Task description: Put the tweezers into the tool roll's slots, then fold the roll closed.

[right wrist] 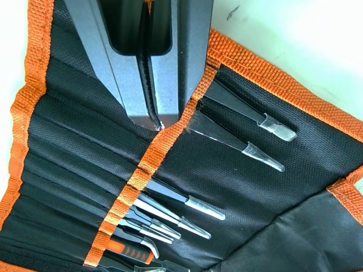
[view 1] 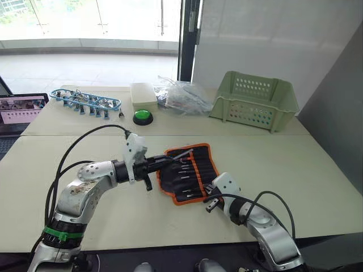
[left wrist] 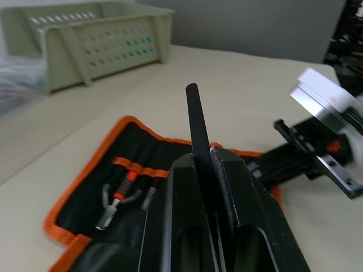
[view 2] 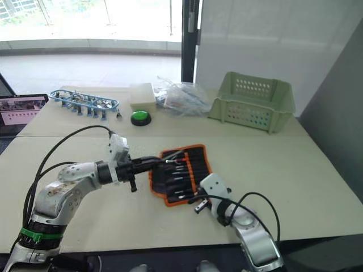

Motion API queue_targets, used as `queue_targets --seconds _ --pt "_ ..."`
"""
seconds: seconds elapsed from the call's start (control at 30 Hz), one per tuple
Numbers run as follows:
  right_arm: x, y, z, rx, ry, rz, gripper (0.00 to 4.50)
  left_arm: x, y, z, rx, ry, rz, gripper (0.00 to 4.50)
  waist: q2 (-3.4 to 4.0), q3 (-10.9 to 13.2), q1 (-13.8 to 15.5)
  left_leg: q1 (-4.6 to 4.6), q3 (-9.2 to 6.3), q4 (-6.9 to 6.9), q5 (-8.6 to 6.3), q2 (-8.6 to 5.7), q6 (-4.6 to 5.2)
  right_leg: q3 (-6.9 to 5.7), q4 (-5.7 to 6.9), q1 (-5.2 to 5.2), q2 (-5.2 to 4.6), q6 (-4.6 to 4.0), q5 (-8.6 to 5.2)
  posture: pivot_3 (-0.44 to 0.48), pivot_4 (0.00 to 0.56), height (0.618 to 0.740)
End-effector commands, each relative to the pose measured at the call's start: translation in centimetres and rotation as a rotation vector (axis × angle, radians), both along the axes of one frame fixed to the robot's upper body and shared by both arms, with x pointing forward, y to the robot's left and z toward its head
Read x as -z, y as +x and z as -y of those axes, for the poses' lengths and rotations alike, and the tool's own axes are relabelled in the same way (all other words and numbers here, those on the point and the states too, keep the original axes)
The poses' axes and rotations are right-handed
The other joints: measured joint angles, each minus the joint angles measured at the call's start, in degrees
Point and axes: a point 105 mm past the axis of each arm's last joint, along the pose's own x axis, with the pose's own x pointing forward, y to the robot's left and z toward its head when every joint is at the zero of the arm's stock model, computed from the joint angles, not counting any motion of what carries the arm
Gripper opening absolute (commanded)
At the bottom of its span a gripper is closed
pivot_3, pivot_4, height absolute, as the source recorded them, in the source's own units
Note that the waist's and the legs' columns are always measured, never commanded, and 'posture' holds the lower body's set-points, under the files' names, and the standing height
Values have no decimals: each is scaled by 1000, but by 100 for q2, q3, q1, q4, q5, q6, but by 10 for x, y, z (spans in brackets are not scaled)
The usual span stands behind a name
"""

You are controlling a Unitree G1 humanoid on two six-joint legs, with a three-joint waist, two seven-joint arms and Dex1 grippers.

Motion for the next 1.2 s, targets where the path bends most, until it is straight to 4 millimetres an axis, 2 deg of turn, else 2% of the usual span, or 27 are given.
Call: queue_targets --seconds 0.03,0.27,0.4,0.73,0.93,1.2 --pt "58 -23 9 30 -67 -241 0 9 3 7 51 115 -5 14 0 1 1 0 0 1 0 -1 0 0 0 0 1 1 -1 0 150 725" --pt "57 -25 11 52 -66 -236 0 28 12 6 50 321 13 14 3 6 10 -6 -1 1 -2 -3 4 1 1 -2 3 34 11 0 150 725" --pt "57 -26 12 62 -64 -236 0 39 16 -1 53 447 60 14 6 8 14 -10 -1 0 -5 -4 8 0 1 -5 2 37 8 0 150 725" --pt "57 -26 10 62 -58 -238 0 40 19 17 135 472 144 14 3 6 58 -10 -1 8 -5 -5 9 1 8 -2 2 38 7 0 150 725" --pt "57 -26 10 65 -57 -236 0 48 21 20 161 525 162 14 -11 -2 62 -7 -1 8 -5 -4 9 1 15 -2 6 38 8 0 150 725" --pt "56 -27 9 69 -54 -237 0 47 31 35 176 552 200 14 -21 -9 97 -5 0 15 -4 -4 10 1 23 1 8 38 8 0 150 725"
